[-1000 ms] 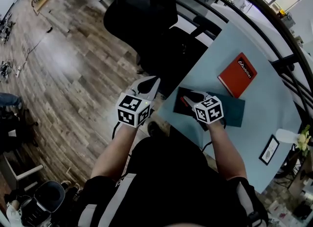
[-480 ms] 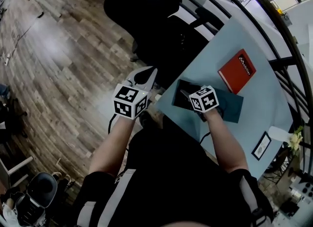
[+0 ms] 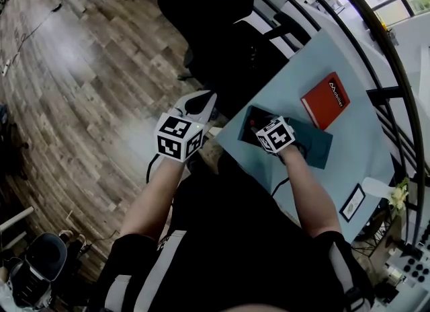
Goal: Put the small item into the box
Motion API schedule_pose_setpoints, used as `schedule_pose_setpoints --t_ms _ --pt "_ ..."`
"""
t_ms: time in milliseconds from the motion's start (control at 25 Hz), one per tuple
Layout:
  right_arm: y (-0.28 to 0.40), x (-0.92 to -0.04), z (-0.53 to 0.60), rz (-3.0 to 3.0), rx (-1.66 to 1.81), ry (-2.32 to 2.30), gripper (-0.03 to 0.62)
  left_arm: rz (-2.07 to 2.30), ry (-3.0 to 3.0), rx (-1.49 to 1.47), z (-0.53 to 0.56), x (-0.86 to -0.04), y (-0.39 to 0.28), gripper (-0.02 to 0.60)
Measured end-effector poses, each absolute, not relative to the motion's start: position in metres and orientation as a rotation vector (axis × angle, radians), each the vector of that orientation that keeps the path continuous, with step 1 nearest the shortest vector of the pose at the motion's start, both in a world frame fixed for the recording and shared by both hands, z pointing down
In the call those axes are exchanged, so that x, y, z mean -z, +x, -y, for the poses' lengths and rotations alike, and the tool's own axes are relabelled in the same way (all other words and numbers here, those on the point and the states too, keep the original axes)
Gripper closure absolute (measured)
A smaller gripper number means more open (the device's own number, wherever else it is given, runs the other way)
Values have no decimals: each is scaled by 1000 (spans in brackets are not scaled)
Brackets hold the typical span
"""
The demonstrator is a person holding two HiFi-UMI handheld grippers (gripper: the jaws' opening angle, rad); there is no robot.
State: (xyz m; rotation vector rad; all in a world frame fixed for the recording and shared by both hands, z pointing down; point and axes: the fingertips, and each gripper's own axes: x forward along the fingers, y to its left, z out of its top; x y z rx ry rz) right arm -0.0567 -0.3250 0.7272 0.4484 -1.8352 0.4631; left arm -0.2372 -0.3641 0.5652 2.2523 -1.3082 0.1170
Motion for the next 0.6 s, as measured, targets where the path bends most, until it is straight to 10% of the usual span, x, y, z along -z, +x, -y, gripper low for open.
schedule_pose_setpoints --t_ms 600 --pt "-47 -744 317 1648 -368 276 465 1300 2257 -120 346 -564 -230 574"
